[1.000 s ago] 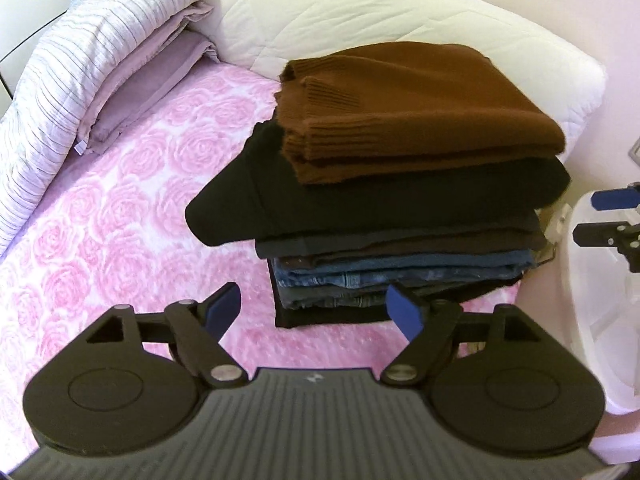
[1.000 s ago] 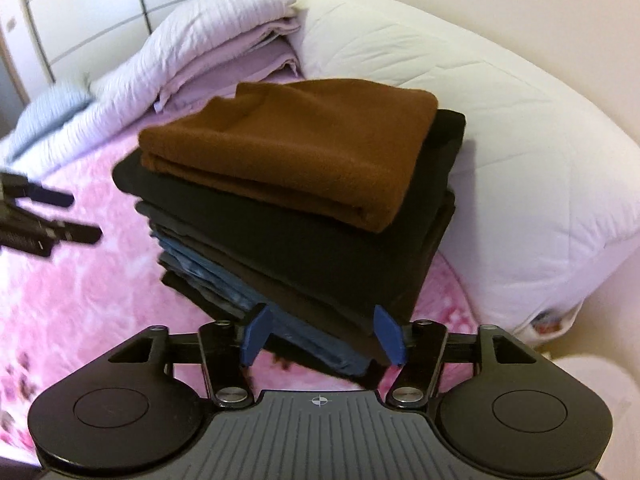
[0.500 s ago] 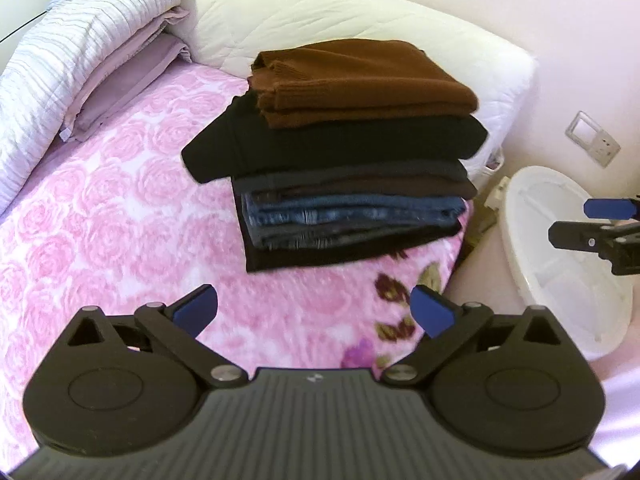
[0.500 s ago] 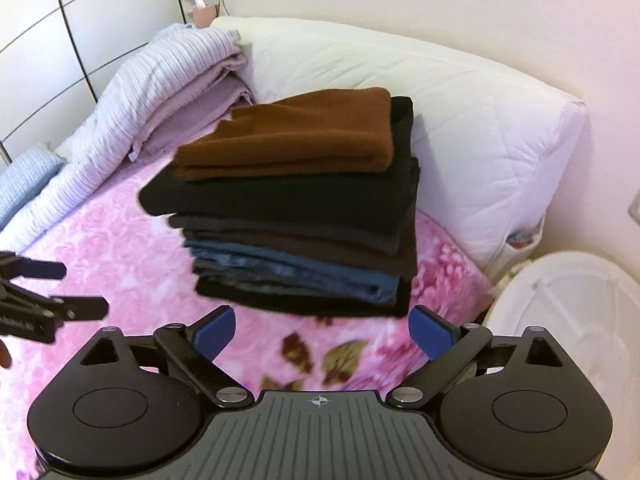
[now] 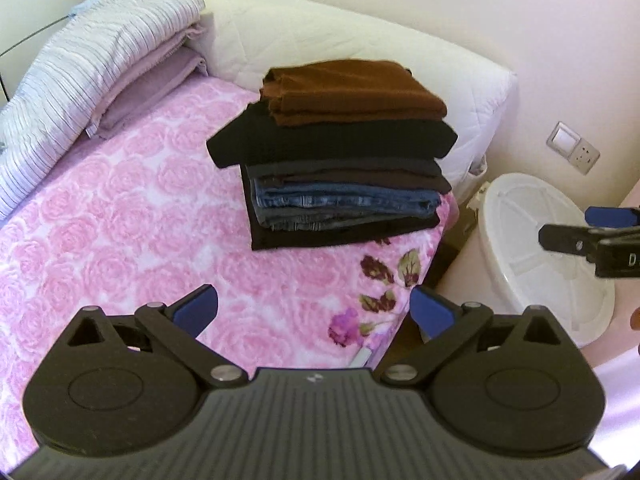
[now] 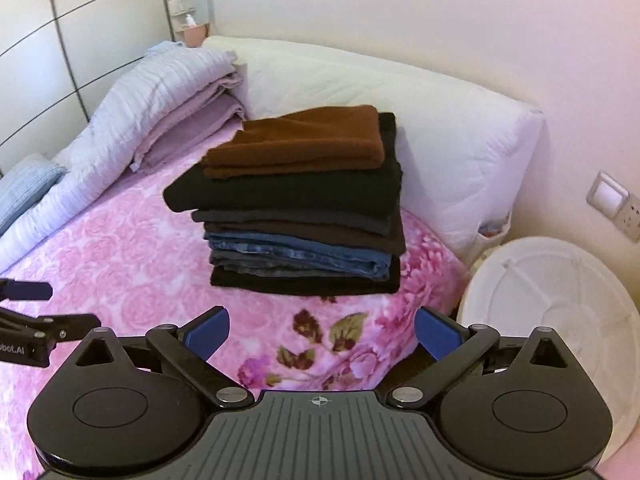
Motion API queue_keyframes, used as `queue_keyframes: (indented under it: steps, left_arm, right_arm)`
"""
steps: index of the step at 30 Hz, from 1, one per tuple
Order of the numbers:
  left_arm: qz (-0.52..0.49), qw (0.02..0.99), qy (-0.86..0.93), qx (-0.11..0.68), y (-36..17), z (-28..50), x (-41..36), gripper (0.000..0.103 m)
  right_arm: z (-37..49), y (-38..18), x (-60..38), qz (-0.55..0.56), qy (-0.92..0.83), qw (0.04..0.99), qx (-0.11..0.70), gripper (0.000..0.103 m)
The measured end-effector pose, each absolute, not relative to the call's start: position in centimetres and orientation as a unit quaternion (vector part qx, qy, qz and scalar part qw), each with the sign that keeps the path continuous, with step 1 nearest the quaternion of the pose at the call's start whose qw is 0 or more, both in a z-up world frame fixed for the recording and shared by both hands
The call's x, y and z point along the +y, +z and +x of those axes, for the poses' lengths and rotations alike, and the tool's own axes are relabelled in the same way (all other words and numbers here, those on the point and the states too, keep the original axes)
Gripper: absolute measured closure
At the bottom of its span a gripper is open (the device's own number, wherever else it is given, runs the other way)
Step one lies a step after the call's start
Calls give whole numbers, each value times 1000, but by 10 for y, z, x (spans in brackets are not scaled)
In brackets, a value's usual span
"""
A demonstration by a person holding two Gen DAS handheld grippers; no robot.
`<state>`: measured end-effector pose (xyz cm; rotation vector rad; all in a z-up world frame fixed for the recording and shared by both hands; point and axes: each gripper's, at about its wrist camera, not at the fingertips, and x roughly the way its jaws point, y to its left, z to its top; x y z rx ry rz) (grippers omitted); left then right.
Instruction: Fold clothes
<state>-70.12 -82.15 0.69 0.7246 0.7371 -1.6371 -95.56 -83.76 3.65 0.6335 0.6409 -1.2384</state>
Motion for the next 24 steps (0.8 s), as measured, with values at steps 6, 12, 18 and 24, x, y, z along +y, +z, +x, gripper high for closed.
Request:
queue_keyframes:
  steps: [6, 12, 18, 24]
  left_arm:
    - [299, 570, -698, 313, 18, -714, -818, 5]
    - [302, 568, -704, 301, 22, -726, -817, 6]
    - [290, 567, -710, 301, 26, -729, -812, 6]
    - [277, 572, -713, 296, 30, -729, -808, 6]
  right_arm:
    - [-956, 41, -832, 283, -552, 727, 294, 1]
    - [-964, 42, -827, 296, -557, 722, 285, 1]
    - [-965, 42, -817, 301, -561, 719, 280, 1]
    - [-963, 42, -809, 300, -563, 717, 280, 1]
